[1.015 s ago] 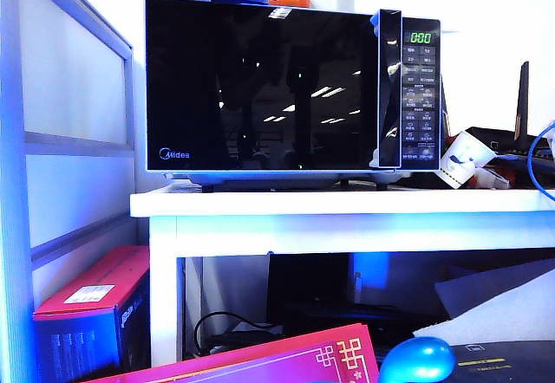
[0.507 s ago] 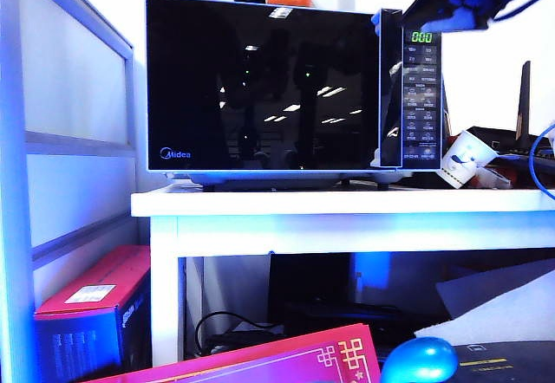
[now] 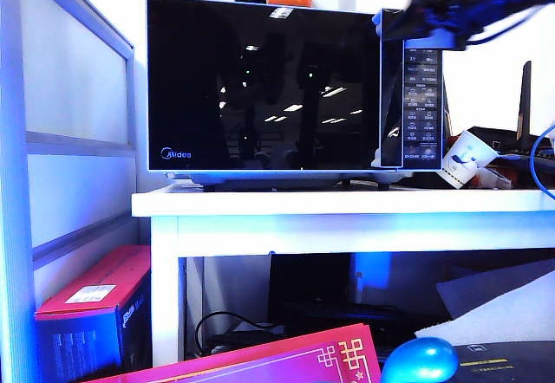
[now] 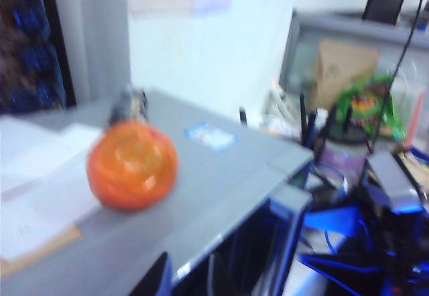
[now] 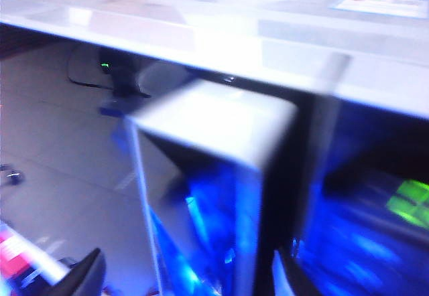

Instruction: Open the microwave door, place the orange inside the microwave, then close the microwave door.

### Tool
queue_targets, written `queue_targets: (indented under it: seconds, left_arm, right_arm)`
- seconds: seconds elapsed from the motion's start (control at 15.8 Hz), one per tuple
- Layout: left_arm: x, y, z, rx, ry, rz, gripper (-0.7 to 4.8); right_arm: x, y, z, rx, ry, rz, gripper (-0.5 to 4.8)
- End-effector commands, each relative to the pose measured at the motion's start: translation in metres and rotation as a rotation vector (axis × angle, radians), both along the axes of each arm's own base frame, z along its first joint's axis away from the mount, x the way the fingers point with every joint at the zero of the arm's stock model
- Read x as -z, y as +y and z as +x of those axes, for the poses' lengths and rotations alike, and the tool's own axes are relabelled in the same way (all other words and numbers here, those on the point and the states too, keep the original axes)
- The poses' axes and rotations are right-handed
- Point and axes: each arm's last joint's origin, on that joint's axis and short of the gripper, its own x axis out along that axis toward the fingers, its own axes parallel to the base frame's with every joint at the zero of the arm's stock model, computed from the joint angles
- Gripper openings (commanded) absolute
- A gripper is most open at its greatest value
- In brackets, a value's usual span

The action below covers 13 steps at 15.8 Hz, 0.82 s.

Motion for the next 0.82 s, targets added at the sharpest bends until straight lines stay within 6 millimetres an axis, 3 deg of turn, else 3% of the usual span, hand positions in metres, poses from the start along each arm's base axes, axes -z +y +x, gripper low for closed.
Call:
queue_targets:
  seconds: [0.06,0.19,0.32,0.38,0.57,0.82]
  left_arm:
    - [-0.005,0.001,-0.004,0.006,-0.015,-0.009,0.88]
    - [-0.009,0.003,-0.009,0.007,-0.026,-0.013,0.88]
    - [-0.012,0.004,-0.012,0.010,-0.034,-0.016,0.88]
    - [-0.013,0.005,-0.013,0.010,-0.036,-0.017,0.88]
    - [-0.012,0.005,-0.013,0.010,-0.026,-0.013,0.88]
    - [-0.012,0.005,-0.014,0.010,-0.020,-0.010,0.88]
  right_arm:
    - [-0.005,0.033,0.000,0.210,-0.030,-0.020,3.27]
    - [-0.005,0.056,0.000,0.402,-0.063,-0.028,3.27]
    - [-0.004,0.065,0.000,0.458,-0.087,-0.021,3.23]
    - [-0.003,0.069,0.000,0.482,-0.080,-0.024,2.97]
    - [-0.002,0.069,0.000,0.507,-0.076,-0.026,1.70]
    - [-0.001,0.069,-0.004,0.467,-0.022,-0.052,1.70]
